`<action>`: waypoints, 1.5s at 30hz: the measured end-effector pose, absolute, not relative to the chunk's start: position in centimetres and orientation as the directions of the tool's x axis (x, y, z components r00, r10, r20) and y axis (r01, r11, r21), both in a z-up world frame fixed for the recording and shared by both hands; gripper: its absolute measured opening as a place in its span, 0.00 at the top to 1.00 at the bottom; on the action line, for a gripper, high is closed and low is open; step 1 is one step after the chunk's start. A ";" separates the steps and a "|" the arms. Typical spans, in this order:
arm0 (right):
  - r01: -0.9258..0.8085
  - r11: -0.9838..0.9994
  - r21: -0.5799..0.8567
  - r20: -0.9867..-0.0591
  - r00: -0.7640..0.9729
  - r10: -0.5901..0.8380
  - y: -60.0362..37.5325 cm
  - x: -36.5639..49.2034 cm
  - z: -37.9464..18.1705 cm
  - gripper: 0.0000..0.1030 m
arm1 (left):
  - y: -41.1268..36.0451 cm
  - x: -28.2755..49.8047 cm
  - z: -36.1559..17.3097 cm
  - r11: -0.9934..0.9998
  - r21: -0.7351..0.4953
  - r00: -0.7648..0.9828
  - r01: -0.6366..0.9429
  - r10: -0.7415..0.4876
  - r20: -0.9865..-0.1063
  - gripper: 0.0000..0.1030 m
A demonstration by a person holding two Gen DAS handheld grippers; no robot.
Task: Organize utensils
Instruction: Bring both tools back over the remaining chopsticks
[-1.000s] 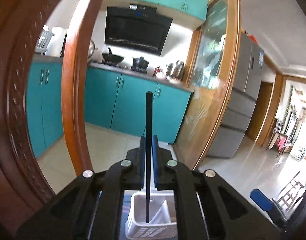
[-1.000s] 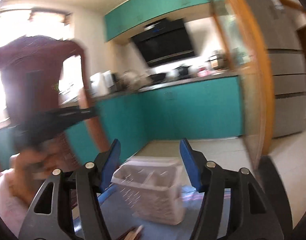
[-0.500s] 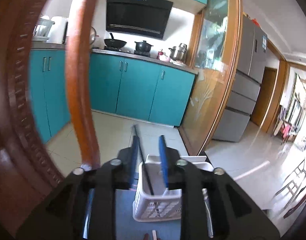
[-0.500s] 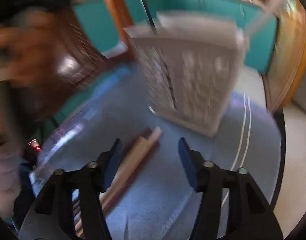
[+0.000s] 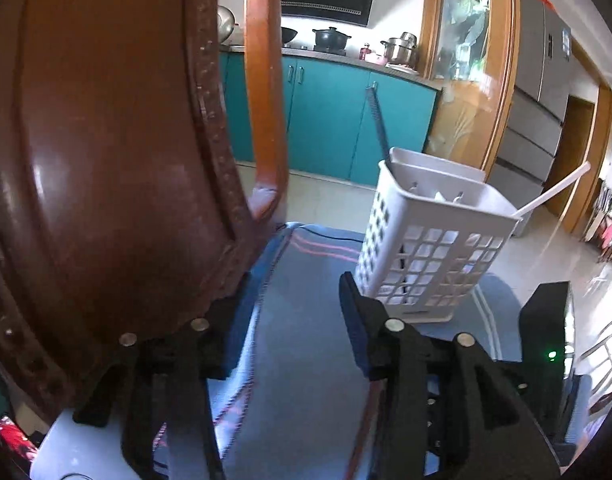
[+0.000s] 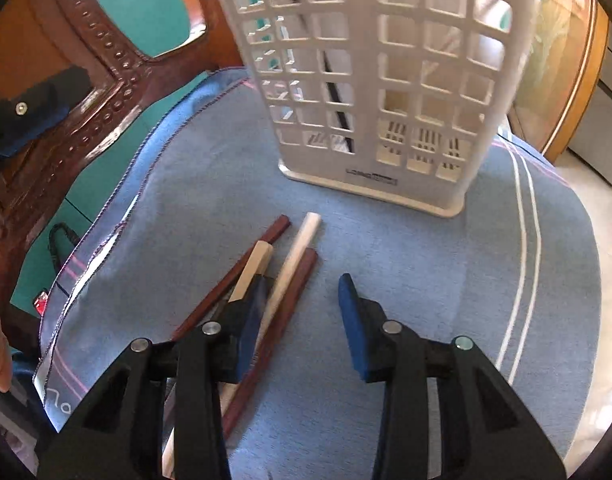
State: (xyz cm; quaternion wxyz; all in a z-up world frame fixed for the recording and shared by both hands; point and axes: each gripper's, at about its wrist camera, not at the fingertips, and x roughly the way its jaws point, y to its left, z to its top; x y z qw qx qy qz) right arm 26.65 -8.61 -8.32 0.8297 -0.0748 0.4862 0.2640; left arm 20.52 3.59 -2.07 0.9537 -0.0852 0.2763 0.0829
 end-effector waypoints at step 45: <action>-0.377 0.915 0.147 -0.851 0.423 0.310 -11.3 26.1 -8.6 0.99 | 2.1 20.5 -7.2 0.988 -0.041 0.703 -0.147 0.076 -0.708 0.33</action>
